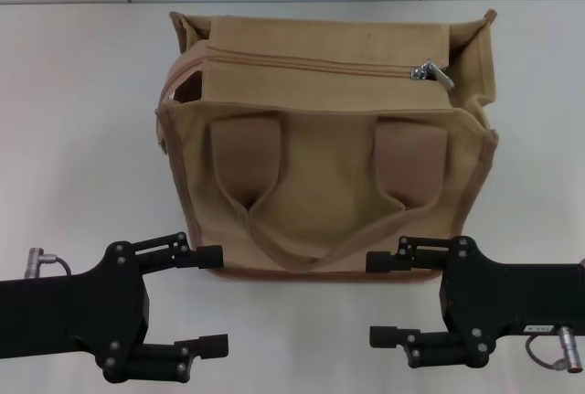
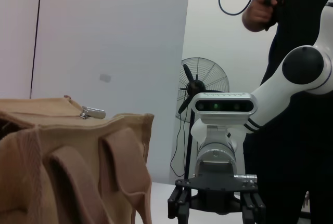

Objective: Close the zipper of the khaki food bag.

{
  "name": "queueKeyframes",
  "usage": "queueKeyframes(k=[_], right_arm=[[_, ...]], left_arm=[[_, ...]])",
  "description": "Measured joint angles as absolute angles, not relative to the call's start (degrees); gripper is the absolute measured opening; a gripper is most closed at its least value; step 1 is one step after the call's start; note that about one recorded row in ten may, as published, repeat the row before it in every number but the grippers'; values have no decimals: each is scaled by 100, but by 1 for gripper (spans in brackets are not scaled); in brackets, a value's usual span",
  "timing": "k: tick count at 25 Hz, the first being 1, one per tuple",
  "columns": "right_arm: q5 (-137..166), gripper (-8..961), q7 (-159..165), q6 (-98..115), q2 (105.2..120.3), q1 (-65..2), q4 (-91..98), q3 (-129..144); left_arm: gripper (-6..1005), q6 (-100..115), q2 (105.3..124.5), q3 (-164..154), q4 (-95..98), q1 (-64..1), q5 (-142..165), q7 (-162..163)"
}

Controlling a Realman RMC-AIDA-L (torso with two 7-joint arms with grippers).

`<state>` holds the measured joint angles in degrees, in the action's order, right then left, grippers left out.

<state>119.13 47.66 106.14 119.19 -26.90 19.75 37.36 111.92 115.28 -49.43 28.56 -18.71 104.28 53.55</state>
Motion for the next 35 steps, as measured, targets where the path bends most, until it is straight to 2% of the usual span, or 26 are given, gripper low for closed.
queueKeyframes(k=[35], right_arm=[[11881, 713, 4790, 10564, 11917, -2722, 1934, 3793]], left_arm=[[827, 11223, 11496, -4957, 2830, -1907, 10573, 5320]])
